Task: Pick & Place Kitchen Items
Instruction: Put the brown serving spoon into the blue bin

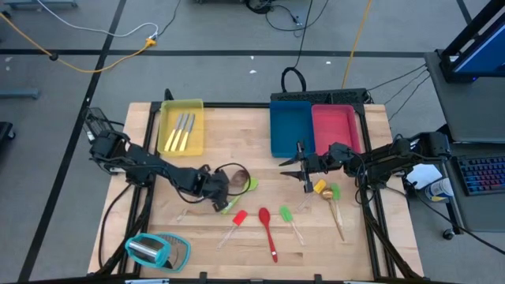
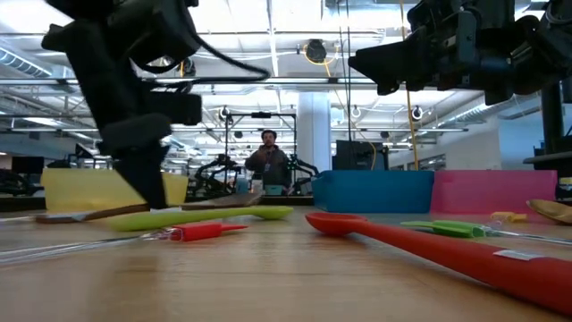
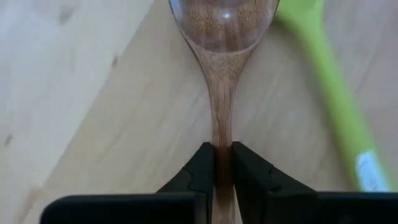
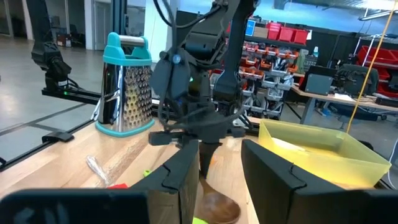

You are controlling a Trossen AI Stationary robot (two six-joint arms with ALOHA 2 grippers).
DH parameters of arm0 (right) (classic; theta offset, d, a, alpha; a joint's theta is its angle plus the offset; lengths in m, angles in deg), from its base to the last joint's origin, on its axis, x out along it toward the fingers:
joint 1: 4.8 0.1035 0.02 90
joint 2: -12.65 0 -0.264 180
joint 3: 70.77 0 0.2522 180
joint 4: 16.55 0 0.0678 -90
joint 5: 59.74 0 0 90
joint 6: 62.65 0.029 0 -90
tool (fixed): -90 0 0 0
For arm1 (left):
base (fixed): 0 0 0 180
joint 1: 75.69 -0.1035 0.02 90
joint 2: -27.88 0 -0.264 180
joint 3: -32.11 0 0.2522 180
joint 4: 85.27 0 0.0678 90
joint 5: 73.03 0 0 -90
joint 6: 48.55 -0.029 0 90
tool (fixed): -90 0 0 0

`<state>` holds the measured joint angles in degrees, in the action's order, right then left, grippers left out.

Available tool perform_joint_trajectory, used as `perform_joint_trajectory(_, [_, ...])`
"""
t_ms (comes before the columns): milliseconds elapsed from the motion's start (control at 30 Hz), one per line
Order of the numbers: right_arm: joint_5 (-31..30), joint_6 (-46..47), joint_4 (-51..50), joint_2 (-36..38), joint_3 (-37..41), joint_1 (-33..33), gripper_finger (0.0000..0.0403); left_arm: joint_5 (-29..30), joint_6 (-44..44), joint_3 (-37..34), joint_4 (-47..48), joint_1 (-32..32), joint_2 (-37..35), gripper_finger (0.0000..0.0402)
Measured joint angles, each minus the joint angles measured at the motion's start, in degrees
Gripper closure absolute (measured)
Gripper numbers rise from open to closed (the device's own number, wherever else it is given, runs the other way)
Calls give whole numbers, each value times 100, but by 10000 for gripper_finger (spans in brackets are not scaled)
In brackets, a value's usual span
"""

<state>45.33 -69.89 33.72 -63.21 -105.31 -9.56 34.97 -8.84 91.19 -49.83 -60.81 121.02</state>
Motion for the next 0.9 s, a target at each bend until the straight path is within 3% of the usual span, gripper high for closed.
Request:
perform_joint_trajectory(167, [0,-10,42,0,0,-1,289,329,-597,0,-932,-145,0,360])
perform_joint_trajectory(333, [0,-10,41,0,0,1,289,481,-1742,0,-2130,-397,-9,363])
perform_joint_trajectory(600, [-2,-152,25,0,0,0,289,544,-3459,0,-3223,-878,-11,362])
perform_joint_trajectory(767, [-28,-158,-1,0,0,-1,289,200,-3856,0,-4276,-1247,-11,360])
perform_joint_trajectory(900, [-476,-158,-181,0,0,1,289,-670,-4033,0,-5448,-1532,-11,356])
